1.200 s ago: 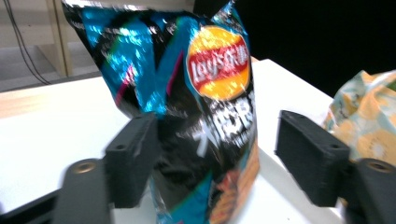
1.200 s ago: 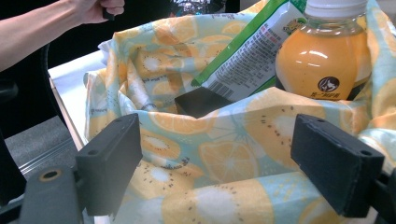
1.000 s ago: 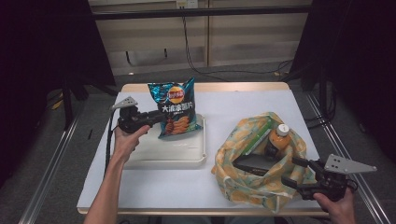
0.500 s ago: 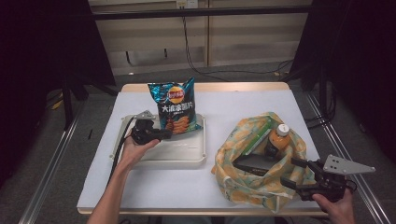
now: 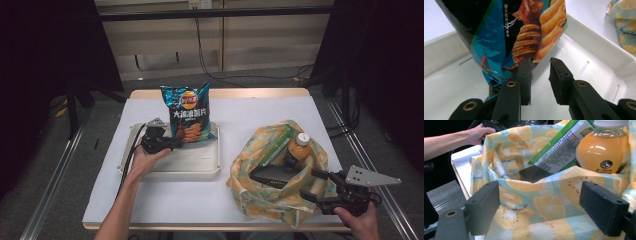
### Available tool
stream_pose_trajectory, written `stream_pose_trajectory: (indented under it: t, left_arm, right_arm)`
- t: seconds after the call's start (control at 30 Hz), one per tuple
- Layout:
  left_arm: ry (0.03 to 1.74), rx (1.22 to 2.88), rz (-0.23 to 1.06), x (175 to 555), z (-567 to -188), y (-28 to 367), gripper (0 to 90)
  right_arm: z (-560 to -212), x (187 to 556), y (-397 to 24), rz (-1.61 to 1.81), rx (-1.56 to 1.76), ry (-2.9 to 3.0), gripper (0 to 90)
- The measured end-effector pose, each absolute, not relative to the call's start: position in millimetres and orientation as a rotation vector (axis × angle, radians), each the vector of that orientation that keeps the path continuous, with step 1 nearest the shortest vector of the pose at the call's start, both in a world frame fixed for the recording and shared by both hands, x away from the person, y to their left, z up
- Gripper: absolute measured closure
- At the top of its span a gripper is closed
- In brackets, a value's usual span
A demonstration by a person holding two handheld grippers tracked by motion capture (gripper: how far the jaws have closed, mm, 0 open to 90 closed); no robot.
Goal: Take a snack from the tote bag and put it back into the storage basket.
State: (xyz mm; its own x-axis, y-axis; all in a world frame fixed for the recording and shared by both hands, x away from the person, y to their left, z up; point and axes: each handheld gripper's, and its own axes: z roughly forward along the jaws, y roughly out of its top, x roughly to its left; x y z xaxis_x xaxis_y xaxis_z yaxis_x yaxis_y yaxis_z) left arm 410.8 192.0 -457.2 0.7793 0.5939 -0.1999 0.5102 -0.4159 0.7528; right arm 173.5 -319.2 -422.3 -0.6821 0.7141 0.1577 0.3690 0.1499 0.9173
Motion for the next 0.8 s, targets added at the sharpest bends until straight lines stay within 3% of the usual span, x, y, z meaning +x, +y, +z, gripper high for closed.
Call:
stream_pose_trajectory:
  t: [0.43, 0.8]
  left_arm:
    - [0.777, 2.034, 0.091, 396, -444, 194, 66.9]
    - [0.668, 1.95, 0.093, 356, -423, 178, 55.5]
  right_arm:
    - [-421, 174, -322, 1.551, 1.058, 2.098, 23.7]
    - [-413, 181, -324, 1.571, 1.072, 2.076, 43.0]
